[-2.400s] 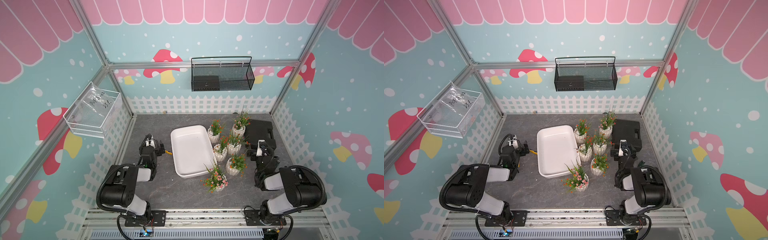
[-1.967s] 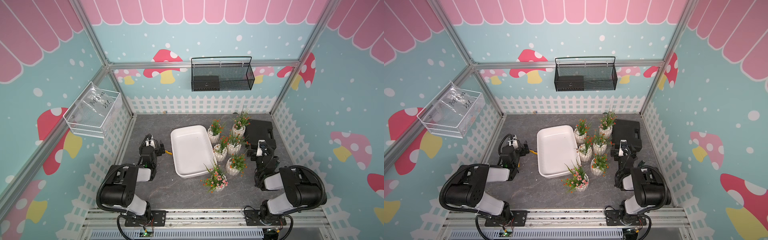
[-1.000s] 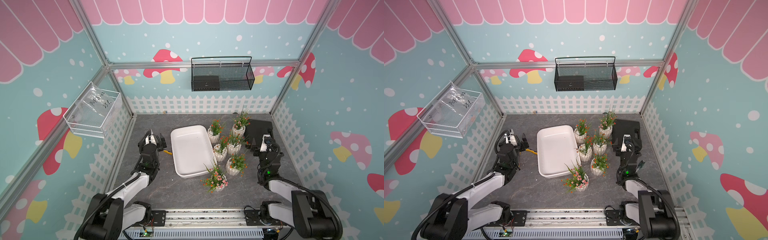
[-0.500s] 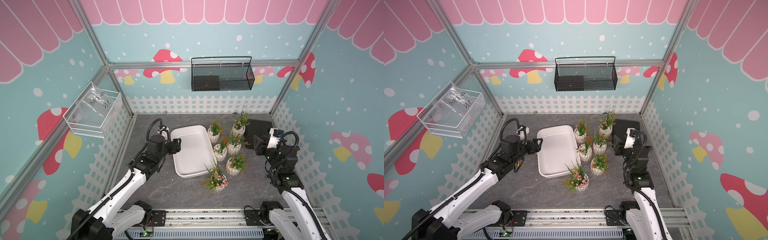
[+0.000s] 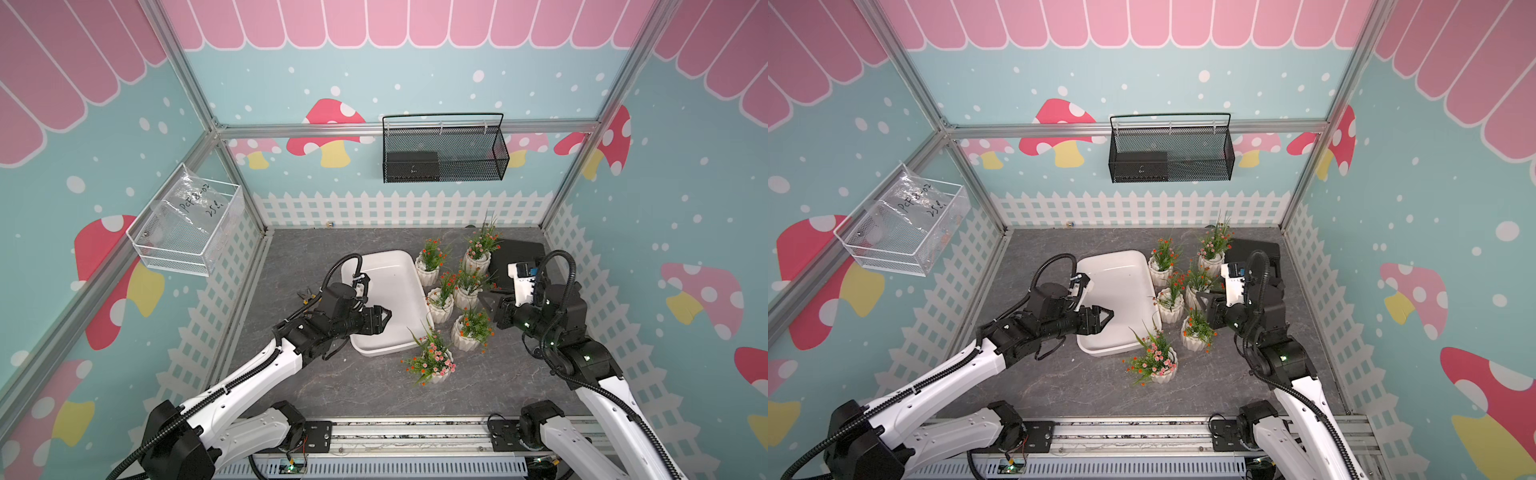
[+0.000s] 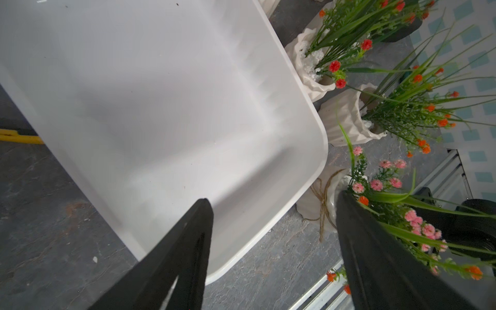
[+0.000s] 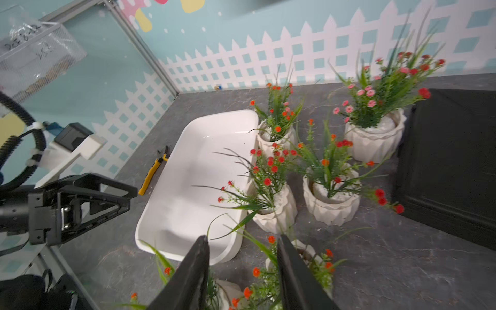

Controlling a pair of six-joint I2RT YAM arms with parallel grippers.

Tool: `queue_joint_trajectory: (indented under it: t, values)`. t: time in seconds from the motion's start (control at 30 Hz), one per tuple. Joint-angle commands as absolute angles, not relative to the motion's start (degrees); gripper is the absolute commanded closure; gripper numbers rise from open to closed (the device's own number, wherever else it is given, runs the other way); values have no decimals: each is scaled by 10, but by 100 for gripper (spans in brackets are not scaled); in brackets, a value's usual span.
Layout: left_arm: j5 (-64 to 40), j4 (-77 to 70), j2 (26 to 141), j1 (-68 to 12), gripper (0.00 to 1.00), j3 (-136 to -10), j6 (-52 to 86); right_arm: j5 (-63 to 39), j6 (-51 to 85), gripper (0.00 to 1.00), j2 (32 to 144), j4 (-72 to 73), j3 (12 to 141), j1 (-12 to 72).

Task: Put the potted gypsophila into the storage box
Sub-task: Pick up the baby's breath potted plant from the center of the board.

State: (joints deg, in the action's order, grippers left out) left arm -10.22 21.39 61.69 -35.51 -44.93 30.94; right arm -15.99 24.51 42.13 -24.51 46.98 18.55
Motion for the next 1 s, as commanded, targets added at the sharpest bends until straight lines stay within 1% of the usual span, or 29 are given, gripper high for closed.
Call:
queue_joint_trajectory:
  t: [0.0,0.1,0.2,0.27,0.43,0.67,0.8,0.97]
  values:
    - [-147,227,608,-358,27,-438,328,-83,250,56,430,-338,492,252]
    - [-161,216,611,-358,27,-431,324,-60,259,57,457,-368,490,314]
    - [-170,201,617,-358,29,-427,316,7,290,57,490,-412,507,409]
    - [-166,191,613,-358,29,-421,316,36,313,56,500,-446,520,451]
    - [-162,184,613,-359,29,-408,324,-4,304,55,518,-488,508,458]
    - [-166,179,618,-371,30,-407,315,-15,302,55,546,-505,484,458]
    - [-160,182,610,-374,30,-405,311,-21,299,59,564,-504,485,458]
    - [-148,185,603,-381,30,-403,309,-37,291,59,568,-485,468,457]
